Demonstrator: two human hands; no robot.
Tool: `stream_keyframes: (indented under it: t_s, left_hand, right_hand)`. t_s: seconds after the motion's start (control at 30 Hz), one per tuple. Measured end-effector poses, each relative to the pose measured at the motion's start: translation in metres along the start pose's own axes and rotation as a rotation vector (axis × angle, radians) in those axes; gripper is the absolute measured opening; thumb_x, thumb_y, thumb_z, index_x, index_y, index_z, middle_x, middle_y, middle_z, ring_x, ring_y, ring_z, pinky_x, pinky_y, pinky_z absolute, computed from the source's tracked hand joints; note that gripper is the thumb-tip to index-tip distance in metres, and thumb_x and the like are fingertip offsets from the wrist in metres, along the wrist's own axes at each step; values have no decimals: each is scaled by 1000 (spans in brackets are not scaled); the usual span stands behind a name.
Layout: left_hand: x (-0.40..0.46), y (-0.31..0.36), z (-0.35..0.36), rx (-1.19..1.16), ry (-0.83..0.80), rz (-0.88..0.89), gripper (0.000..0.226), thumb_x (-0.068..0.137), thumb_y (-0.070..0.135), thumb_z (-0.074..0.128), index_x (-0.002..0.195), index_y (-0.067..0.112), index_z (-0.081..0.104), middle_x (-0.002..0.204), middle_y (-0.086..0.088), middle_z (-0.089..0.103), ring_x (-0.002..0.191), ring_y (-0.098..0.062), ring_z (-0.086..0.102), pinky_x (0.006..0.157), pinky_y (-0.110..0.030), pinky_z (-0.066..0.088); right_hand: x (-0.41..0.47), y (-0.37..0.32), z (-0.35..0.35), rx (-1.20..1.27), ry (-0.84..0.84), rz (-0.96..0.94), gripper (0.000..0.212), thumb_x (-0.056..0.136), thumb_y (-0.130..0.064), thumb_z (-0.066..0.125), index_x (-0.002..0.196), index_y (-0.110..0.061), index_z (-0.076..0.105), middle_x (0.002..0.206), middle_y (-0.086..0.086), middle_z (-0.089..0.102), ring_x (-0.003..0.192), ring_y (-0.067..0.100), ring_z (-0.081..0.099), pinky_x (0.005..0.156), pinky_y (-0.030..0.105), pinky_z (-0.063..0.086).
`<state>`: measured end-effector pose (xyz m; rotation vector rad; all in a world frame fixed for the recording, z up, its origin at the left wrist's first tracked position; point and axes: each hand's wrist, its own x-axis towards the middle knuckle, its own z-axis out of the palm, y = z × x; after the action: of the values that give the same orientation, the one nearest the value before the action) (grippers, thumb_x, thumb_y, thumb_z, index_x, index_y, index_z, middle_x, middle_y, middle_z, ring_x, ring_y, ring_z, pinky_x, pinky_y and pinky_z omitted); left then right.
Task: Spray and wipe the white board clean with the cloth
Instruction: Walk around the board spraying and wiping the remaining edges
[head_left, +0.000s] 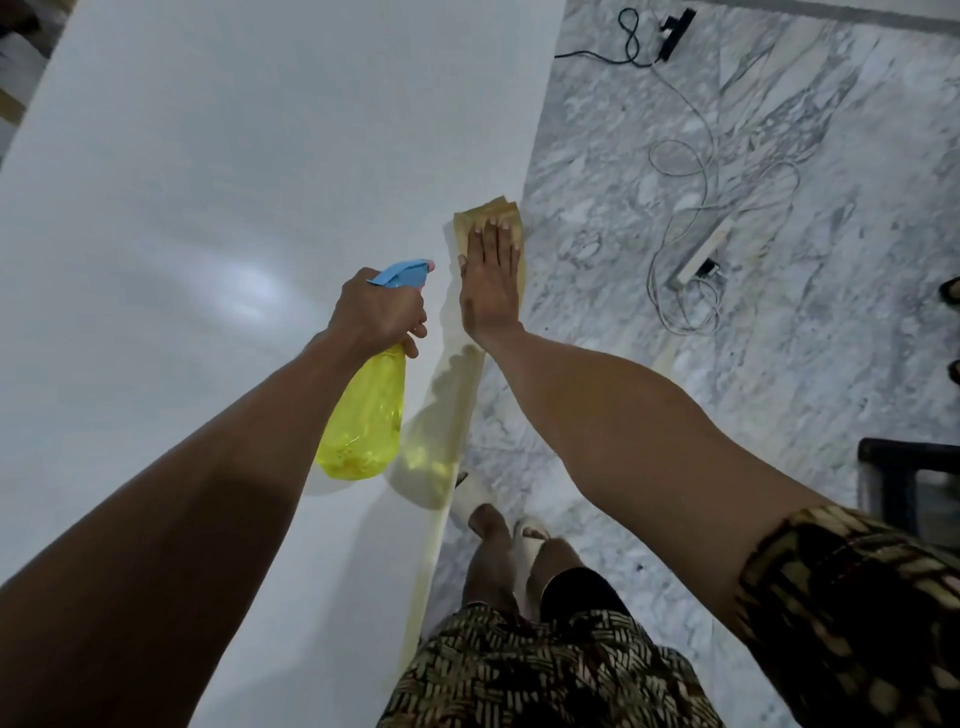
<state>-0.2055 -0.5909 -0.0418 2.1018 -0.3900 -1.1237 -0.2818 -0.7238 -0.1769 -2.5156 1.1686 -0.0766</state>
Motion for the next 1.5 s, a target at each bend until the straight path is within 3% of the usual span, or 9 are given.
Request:
stream_keyframes:
  t_s: [0.17,0.37,0.53,0.7,0.8,0.93,1.2,1.33,1.5]
  left_hand:
    - [-30,-12,-6,33,73,-2,39,93,9,58,131,6,69,85,-15,73,90,-47,76,72,-45,66]
    - [-101,-25,2,-49,117,77,46,93,3,54,131,22,72,89,-17,70,72,-26,73,48,-27,57]
    - [-158,-63,20,-70,111,32,49,76,4,56,116,27,76,78,-13,71,73,-37,73,59,-35,63]
    - [-209,-117,25,-78,141,-77,50,75,14,58,120,-1,72,78,-17,73,76,-43,72,67,-42,62]
    - [-240,-147,24,-52,129,-103,40,82,13,61,119,3,73,77,-13,73,79,-45,74,61,-37,63]
    - [-280,-186,14,-15,112,-100,60,67,22,56,122,5,75,74,-11,74,83,-48,76,77,-53,65]
    - [-357,-262,4,78,79,-97,21,89,7,58,97,0,76,83,-18,78,62,-34,72,67,-38,62]
    - [-388,-293,-7,74,65,-77,51,75,13,55,121,12,76,80,-13,77,78,-40,79,76,-48,68]
    - [-419,-319,-9,62,84,-25,49,87,7,54,129,26,72,82,-13,74,83,-40,77,72,-44,67]
  right_hand:
    - [-41,-12,0,34,-65,-27,52,109,-21,21,156,-4,10,164,19,2,153,31,-4,122,41,-9]
    - [-136,-36,18,92,-114,-95,52,108,-22,22,155,-1,11,163,22,2,152,33,-4,118,39,-17]
    - [-197,-41,27,56,-182,-152,56,106,-19,24,156,-2,4,164,20,-4,152,32,-9,118,39,-17]
    - [-252,-54,34,50,-215,-151,55,109,-25,21,156,-4,3,164,18,-5,152,30,-10,121,41,-12]
    - [-291,-60,41,90,-199,-166,54,108,-23,21,156,-3,5,164,19,-4,152,31,-9,122,42,-11]
    - [-348,-74,53,145,-170,-162,53,108,-22,24,155,-2,11,164,19,0,153,31,-6,120,40,-12]
    - [-477,-100,76,189,-145,-146,54,105,-15,29,155,-1,13,163,21,5,152,33,-3,121,42,-9]
    - [-535,-117,86,146,-159,-154,54,106,-16,29,155,-1,12,163,21,6,152,33,-3,122,43,-7]
    - [-579,-124,93,88,-210,-179,54,106,-17,26,156,-2,10,164,18,4,152,32,-5,124,44,-4]
